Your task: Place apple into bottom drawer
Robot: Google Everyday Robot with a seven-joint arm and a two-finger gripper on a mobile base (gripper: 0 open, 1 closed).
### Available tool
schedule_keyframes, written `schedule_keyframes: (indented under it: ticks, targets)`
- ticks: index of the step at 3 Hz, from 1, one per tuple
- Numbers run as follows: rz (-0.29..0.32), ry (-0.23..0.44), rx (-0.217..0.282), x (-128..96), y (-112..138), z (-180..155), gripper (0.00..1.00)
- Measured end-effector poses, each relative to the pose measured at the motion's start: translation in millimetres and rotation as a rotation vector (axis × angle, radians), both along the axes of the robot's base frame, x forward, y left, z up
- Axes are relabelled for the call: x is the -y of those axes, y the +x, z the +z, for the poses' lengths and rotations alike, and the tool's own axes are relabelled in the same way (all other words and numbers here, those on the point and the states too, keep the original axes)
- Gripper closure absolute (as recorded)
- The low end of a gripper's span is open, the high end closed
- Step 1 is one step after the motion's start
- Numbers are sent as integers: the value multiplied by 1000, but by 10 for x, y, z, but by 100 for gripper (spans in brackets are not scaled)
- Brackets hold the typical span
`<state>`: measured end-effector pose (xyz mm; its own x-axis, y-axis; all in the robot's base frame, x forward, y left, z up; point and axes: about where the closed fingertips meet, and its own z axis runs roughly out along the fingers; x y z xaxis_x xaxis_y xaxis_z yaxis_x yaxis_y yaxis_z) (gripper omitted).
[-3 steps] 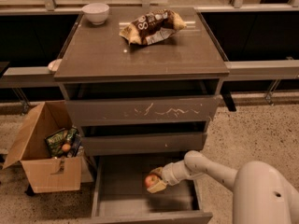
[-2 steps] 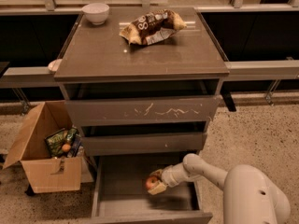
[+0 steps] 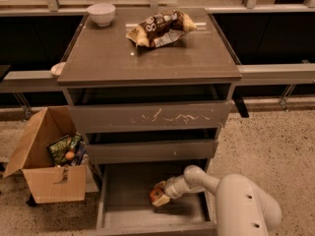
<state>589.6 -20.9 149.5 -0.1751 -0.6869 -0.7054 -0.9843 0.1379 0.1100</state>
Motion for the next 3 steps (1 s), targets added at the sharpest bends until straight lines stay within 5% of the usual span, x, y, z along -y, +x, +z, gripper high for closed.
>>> schedule_keyframes:
  ticks: [3]
  targets:
    - [-50,42,7,-44,159,-217,21]
